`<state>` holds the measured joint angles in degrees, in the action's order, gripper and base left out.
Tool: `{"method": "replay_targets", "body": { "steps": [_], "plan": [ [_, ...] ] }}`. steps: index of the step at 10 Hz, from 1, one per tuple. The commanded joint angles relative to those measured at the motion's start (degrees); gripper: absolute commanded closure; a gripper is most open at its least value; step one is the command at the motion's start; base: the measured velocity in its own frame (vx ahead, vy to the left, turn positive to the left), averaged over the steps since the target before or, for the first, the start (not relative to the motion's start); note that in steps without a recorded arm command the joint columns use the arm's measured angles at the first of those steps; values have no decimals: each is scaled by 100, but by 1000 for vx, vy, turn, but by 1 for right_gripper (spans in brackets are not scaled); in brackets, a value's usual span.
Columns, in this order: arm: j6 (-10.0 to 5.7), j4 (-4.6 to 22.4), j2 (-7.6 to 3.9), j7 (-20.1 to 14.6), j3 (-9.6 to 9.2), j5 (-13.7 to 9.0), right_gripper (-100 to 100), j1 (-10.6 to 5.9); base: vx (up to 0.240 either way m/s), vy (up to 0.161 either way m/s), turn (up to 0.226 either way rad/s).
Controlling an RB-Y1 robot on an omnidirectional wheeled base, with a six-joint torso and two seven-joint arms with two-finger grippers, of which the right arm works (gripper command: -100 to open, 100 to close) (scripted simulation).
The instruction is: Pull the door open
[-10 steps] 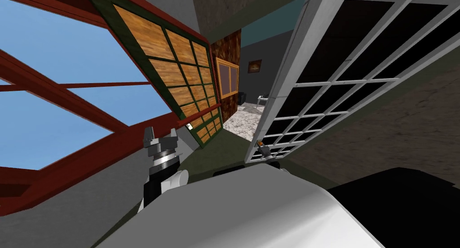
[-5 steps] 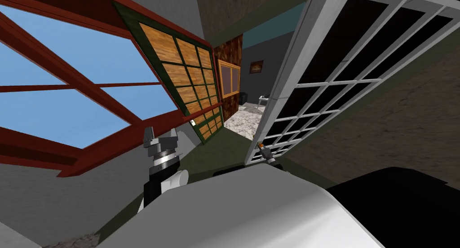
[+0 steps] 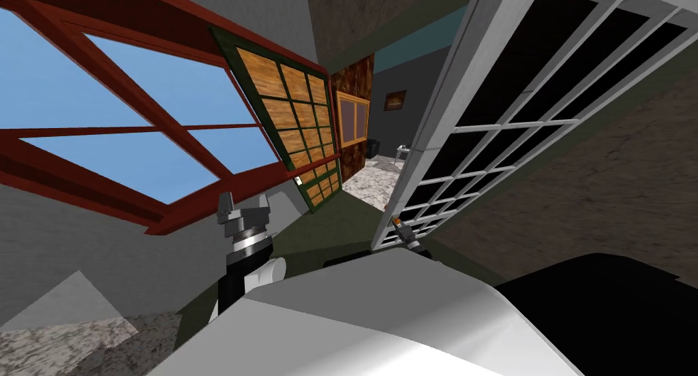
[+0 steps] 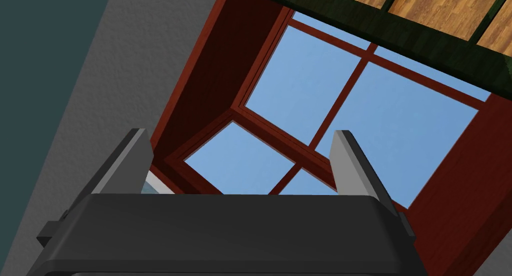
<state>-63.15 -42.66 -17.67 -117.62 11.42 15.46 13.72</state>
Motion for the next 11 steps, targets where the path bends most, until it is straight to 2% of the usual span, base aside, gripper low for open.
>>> {"method": "replay_targets", "body": {
  "steps": [1, 6, 7, 11],
  "plan": [
    [-103, 36, -28, -45, -29, 42, 100, 59, -203, -79, 158],
    [-428, 228, -162, -149, -50, 121, 100, 100, -198, -64, 130],
    [-366, 183, -137, -131, -57, 120, 100, 108, -82, -13, 19],
    [-476, 307, -191, -164, -79, 148, 100, 67, -178, -51, 138]
  ]
}}
